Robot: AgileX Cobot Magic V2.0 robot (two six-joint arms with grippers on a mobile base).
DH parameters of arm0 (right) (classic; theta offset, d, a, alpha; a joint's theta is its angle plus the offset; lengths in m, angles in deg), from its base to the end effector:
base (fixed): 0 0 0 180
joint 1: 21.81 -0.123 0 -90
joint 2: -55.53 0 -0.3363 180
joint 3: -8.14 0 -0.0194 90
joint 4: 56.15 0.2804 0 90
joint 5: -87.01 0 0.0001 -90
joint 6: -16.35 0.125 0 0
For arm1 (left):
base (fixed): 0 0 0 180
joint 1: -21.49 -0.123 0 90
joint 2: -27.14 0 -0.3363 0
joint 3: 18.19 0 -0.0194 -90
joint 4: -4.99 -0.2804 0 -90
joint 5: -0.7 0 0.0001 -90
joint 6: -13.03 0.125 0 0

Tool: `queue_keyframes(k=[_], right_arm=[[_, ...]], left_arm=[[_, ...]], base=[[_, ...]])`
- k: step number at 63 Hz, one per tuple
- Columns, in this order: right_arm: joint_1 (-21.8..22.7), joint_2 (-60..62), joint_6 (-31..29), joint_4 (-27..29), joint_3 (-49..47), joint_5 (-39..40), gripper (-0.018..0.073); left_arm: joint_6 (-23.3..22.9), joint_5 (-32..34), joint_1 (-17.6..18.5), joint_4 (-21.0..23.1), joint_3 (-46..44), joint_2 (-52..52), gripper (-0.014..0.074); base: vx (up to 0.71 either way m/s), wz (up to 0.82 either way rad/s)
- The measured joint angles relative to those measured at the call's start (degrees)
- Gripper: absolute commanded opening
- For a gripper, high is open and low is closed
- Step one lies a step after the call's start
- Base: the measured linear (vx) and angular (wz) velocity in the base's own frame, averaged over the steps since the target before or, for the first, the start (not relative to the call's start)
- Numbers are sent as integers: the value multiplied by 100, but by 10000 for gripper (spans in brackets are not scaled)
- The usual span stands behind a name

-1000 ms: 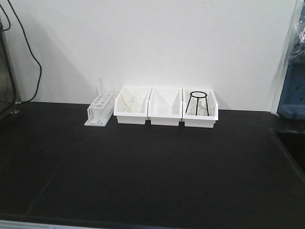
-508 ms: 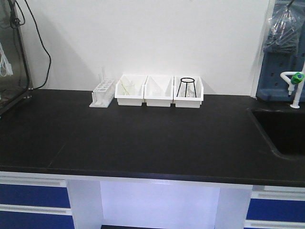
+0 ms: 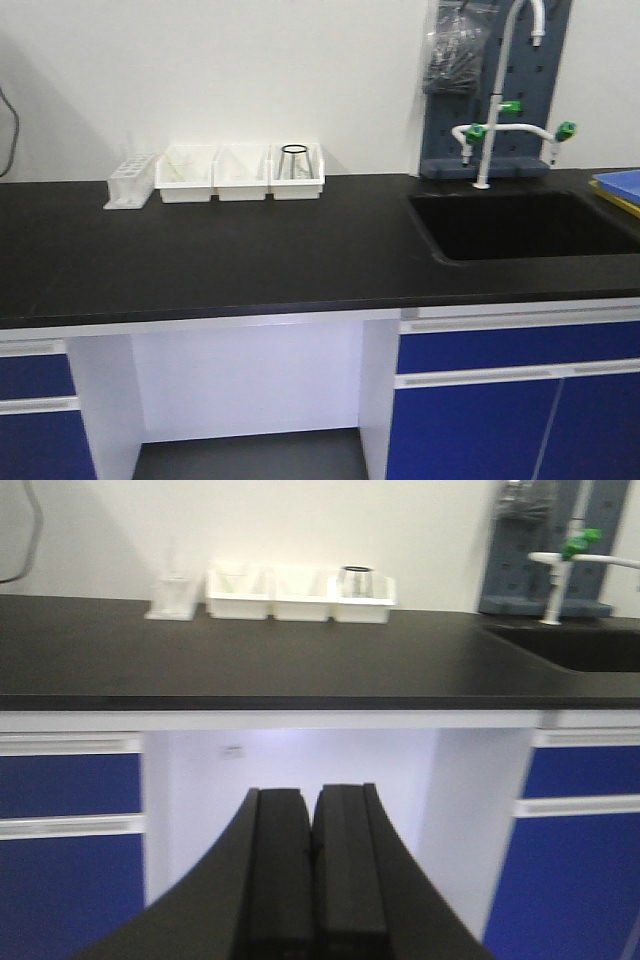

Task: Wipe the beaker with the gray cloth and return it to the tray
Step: 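Drive the base away from the white bins toward the corner counter, then drive up to the counter with the gray cloth and metal tray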

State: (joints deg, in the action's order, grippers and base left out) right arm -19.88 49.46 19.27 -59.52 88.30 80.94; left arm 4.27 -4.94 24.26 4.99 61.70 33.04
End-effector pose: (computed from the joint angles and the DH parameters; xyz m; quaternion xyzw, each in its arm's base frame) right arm 0.0689 -0.0031 0.1913 0.0116 0.7210 -0.0165 0.6926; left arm 0.0686 -0.0033 0.1943 -0.0374 0.7149 -0.0701 0.6947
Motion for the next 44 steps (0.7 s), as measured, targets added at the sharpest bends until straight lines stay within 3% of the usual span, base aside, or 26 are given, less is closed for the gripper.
queue_keyframes(k=[44], right_arm=[[0, 0, 0, 0, 0, 0, -11]], left_arm=[[0, 0, 0, 0, 0, 0, -6]], base=[[-18, -80]])
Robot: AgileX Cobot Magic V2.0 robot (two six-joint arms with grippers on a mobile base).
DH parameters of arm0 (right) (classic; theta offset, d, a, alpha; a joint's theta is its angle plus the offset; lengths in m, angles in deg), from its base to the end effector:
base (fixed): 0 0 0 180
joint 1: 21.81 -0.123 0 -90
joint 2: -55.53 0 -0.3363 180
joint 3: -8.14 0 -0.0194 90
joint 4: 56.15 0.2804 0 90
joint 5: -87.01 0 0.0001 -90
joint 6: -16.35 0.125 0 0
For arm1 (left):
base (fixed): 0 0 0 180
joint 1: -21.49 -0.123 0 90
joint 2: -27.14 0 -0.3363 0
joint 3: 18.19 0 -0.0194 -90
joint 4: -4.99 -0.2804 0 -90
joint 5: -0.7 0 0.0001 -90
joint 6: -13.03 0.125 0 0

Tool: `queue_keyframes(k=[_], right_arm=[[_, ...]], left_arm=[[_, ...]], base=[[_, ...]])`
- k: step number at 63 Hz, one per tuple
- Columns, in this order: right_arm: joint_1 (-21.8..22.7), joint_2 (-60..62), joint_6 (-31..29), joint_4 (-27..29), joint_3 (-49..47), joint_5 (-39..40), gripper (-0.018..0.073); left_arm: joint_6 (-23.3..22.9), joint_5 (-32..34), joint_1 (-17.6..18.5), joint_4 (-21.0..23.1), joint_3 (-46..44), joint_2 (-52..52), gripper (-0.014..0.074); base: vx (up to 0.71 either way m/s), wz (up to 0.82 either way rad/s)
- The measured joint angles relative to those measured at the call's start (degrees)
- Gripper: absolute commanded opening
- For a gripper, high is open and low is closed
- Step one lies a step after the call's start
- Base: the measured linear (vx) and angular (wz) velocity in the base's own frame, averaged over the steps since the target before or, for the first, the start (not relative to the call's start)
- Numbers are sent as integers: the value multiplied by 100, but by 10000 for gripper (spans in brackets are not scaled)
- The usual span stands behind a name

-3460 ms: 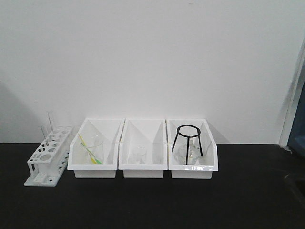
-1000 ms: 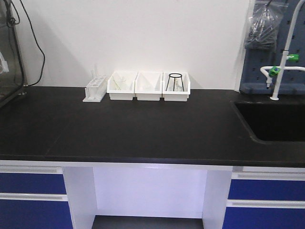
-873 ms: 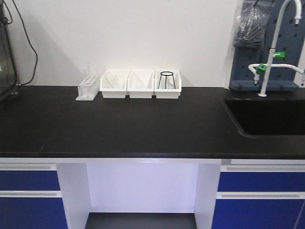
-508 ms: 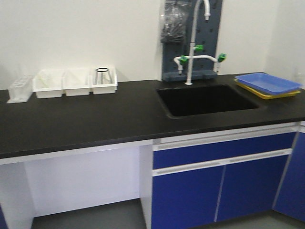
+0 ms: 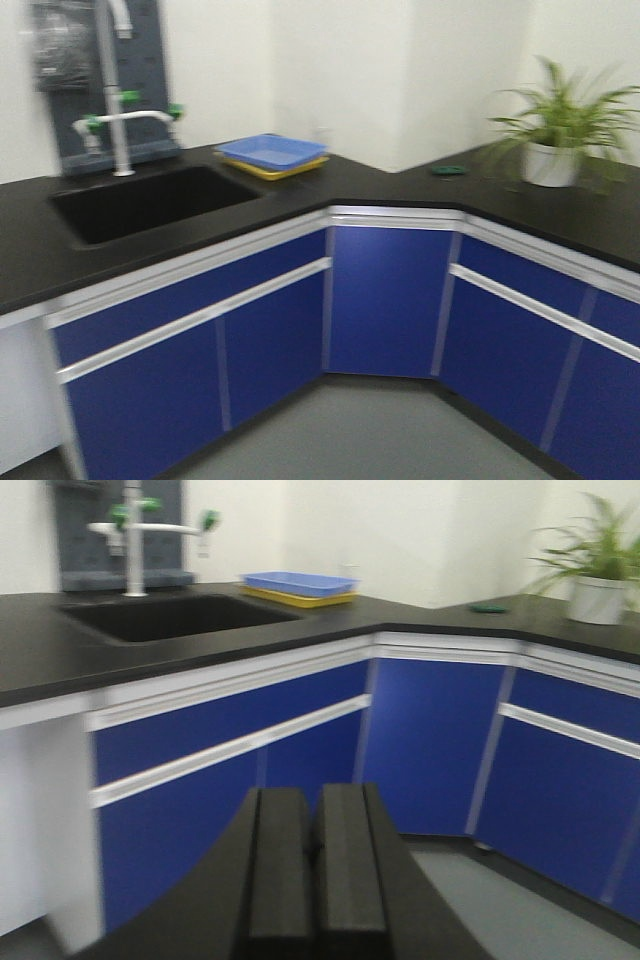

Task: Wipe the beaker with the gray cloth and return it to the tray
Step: 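Drive up to the counter with the gray cloth and metal tray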

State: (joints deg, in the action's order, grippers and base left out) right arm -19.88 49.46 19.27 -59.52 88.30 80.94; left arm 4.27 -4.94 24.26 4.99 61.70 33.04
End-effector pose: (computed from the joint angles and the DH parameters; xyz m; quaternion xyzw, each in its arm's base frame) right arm 0.0689 -0.0031 0.1913 0.0116 0.7210 -0.0165 0.6926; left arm 0.0686 -0.0033 0.1943 -0.0374 0.7149 -0.0701 0.6947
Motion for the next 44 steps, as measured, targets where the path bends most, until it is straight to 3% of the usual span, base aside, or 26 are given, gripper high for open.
queue_keyframes(k=[44], right_arm=[[0, 0, 0, 0, 0, 0, -11]], left_arm=[[0, 0, 0, 0, 0, 0, -6]], base=[[3, -82]])
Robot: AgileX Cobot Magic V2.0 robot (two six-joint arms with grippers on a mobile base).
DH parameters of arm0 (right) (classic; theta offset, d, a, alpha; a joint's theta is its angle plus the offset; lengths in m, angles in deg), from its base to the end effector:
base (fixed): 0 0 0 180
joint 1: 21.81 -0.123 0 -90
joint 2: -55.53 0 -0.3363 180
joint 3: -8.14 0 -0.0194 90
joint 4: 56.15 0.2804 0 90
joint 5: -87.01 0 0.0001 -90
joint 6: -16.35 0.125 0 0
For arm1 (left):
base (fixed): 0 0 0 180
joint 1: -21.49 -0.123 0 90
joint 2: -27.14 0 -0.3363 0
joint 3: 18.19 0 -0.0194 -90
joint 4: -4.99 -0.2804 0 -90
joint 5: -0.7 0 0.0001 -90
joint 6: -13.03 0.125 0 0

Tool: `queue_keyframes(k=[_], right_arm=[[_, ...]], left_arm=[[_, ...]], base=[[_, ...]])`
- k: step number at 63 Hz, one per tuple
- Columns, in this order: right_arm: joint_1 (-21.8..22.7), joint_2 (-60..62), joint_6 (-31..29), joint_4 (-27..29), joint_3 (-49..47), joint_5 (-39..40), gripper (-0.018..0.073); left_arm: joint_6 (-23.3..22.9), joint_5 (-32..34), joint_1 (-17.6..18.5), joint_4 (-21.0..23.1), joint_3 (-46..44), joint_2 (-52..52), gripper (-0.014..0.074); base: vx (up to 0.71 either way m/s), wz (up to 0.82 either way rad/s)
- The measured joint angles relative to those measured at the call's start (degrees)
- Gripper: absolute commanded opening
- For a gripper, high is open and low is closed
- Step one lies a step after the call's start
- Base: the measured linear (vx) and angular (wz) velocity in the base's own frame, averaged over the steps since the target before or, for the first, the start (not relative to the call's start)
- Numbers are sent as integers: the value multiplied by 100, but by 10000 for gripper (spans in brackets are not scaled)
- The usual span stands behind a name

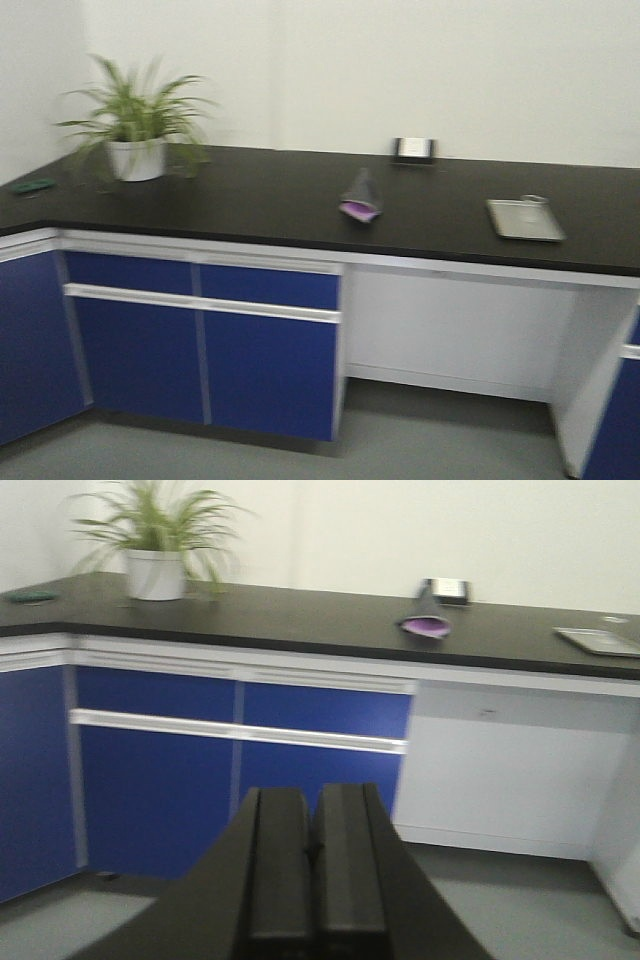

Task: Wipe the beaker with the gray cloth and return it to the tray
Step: 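Drive up to the counter with the gray cloth and metal tray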

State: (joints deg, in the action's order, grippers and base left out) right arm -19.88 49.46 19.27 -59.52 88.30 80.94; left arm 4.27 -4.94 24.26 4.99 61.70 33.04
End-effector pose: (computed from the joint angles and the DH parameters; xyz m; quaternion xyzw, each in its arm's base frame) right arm 0.0689 -0.0031 0.1913 0.0116 0.7210 -0.0165 0.6926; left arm 0.0686 -0.0033 0.1943 -0.0374 0.7149 -0.0701 0.6947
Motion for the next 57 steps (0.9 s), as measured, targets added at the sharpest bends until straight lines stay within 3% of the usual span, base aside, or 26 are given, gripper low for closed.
queue_keyframes(k=[32, 57], right_arm=[[0, 0, 0, 0, 0, 0, -11], [0, 0, 0, 0, 0, 0, -11]], left_arm=[[0, 0, 0, 0, 0, 0, -6], [0, 0, 0, 0, 0, 0, -6]], base=[[21, -63], [33, -15]])
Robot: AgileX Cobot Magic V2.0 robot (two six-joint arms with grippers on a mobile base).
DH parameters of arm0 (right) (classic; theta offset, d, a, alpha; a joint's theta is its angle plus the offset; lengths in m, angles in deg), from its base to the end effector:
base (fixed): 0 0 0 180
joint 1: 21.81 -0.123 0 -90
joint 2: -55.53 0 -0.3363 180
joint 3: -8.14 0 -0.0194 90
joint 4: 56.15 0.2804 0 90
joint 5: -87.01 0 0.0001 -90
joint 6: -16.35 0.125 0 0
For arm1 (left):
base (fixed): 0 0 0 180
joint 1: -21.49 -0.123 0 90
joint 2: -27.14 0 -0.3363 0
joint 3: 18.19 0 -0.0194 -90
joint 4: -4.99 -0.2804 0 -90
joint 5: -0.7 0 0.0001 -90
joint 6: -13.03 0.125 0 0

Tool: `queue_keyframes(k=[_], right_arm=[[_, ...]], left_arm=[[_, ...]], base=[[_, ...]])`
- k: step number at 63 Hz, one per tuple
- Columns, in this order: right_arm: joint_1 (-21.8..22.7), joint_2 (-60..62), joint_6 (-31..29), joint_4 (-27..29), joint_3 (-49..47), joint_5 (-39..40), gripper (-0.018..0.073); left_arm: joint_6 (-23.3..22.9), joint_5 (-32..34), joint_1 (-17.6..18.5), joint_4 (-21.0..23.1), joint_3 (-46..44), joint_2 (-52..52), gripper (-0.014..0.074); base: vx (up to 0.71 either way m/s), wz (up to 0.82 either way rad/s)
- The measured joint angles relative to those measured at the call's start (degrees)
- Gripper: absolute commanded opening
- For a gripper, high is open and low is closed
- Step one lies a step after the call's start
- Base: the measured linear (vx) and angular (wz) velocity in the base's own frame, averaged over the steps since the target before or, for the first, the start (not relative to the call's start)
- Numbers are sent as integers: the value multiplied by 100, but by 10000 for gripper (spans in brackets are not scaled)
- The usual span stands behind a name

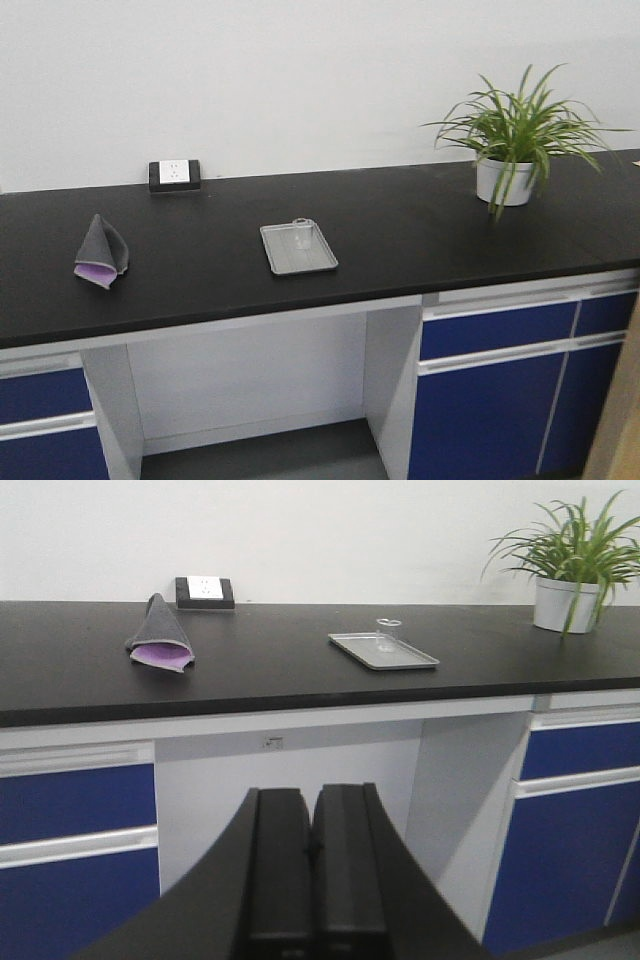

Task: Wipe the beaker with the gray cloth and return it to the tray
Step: 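Drive up to the counter with the gray cloth and metal tray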

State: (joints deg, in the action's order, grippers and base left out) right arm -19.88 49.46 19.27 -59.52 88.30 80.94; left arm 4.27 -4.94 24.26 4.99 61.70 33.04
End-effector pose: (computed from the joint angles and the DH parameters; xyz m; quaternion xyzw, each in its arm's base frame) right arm 0.0689 -0.0031 0.1913 0.0116 0.7210 -0.0165 0.6926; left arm 0.0686 -0.0033 0.1943 -0.0374 0.7149 -0.0701 0.6947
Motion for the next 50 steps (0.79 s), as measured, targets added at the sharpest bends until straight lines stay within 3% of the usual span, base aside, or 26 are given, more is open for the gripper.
queue_keyframes(k=[50], right_arm=[[0, 0, 0, 0, 0, 0, -11]], left_arm=[[0, 0, 0, 0, 0, 0, -6]], base=[[47, 24]])
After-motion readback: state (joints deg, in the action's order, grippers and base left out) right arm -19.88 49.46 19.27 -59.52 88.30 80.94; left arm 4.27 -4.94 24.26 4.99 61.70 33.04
